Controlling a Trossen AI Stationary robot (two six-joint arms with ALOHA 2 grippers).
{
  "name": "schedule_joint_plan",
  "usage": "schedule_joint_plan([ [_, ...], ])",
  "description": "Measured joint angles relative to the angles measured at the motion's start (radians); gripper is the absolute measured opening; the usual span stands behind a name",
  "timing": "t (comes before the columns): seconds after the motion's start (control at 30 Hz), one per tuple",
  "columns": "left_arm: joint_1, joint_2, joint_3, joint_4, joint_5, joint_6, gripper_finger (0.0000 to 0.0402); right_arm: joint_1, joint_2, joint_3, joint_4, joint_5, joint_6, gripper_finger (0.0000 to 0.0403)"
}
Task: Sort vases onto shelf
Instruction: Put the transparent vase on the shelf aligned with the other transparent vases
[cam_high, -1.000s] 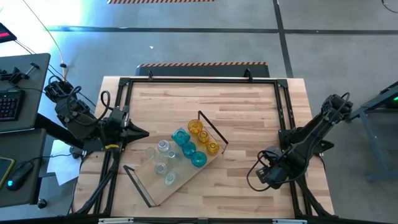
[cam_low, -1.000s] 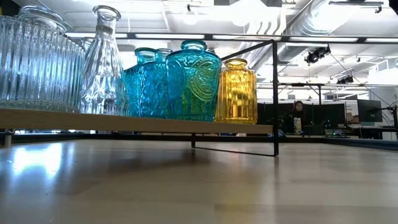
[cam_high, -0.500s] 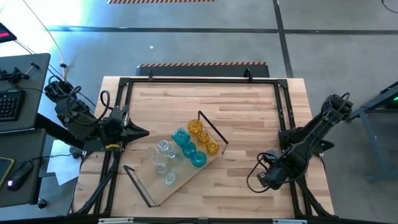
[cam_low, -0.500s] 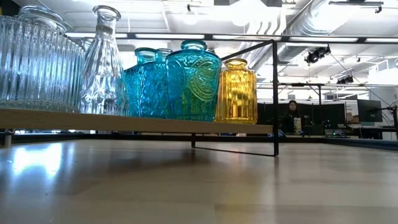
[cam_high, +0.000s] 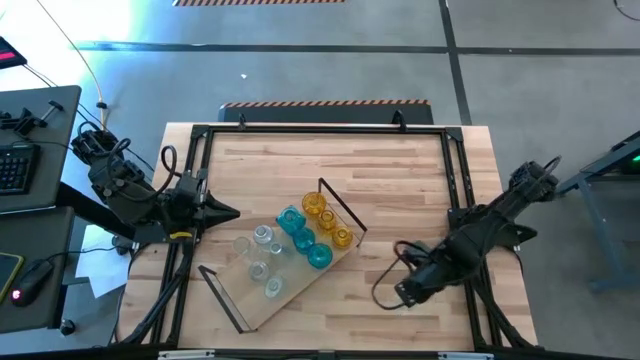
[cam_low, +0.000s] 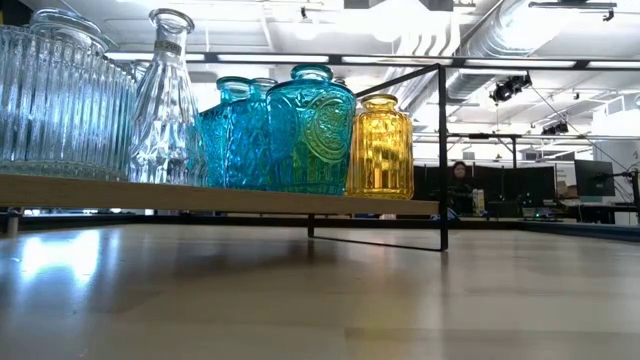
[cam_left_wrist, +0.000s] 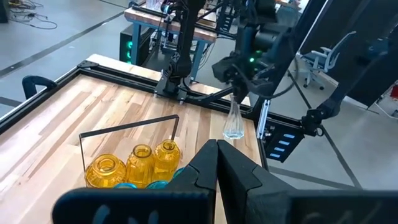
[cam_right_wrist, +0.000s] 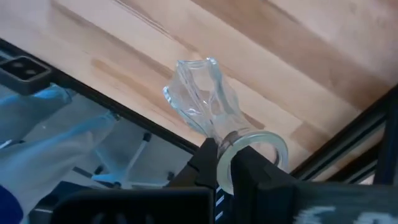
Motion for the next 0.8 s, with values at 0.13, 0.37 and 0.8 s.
schedule_joint_plan([
  [0.13,0.0,0.0,0.0,0.0,0.0,0.006,0.0,-0.08,0.147,0.268,-0.151,0.003,-0.16,0.0002],
  [0.37,0.0,0.0,0.0,-0.001,0.005,0.013,0.0,-0.196,0.463,0.81,-0.326,0.081,-0.444,0.0001],
  [0.8,-0.001,0.0,0.0,-0.022,0.03,0.013,0.0,-0.293,0.595,0.824,-0.006,0.106,-0.672,0.0],
])
